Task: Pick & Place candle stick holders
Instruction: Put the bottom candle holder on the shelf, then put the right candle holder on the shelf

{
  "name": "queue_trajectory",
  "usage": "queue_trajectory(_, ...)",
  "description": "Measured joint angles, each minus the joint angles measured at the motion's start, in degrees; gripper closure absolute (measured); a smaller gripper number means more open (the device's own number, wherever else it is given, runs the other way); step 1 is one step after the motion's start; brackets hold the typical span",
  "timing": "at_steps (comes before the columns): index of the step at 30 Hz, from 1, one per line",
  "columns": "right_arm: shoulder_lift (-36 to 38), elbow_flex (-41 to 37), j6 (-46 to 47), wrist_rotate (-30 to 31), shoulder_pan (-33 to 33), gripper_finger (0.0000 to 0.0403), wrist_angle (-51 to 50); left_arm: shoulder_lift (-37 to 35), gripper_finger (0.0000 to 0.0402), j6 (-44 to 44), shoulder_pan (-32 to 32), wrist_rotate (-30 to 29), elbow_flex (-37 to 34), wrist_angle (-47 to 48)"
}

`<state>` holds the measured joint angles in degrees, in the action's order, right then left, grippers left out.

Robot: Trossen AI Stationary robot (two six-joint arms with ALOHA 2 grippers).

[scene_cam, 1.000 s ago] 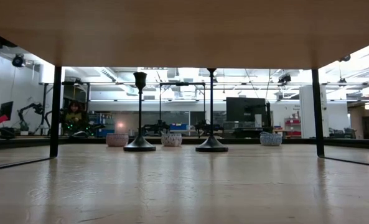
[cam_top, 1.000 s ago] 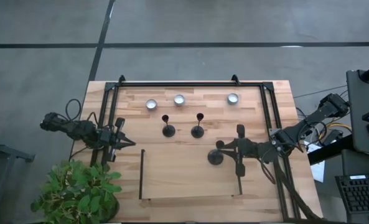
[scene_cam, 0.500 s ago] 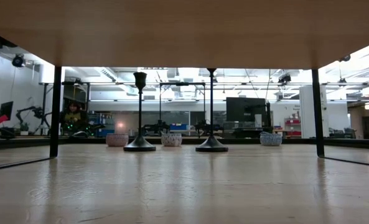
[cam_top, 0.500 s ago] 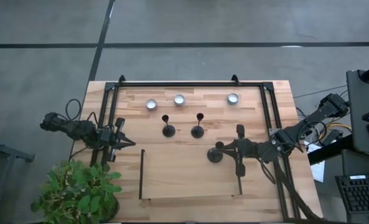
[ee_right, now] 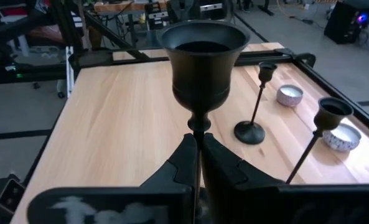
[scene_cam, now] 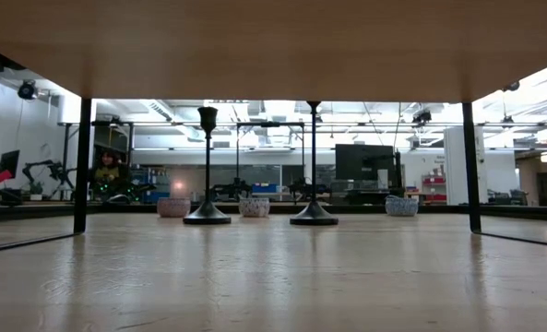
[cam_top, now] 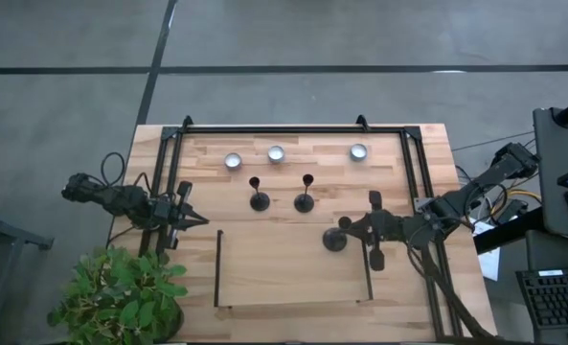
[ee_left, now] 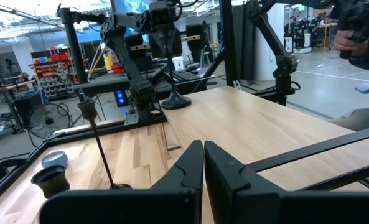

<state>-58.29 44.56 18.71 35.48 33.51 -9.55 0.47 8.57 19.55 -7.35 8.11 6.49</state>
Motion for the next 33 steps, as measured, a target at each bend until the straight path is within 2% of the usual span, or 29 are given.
queue_trajectory(11, 2.6, 0.0, 1.7, 0.6, 3.4, 0.0391, -4.5, 0.0, 0.0390, 0.0, 0.0, 0.0, 0.0, 0.0)
queue_trajectory(21, 2.9, 0.0, 3.8, 0.0, 3.4, 0.0391, -7.4, 0.0, 0.0390, 0.0, 0.0, 0.0, 0.0, 0.0)
queue_trajectory(33, 5.4, 0.0, 6.7, -4.7, 3.4, 0.0390, -9.6, 0.1, 0.0390, 0.0, 0.0, 0.0, 0.0, 0.0)
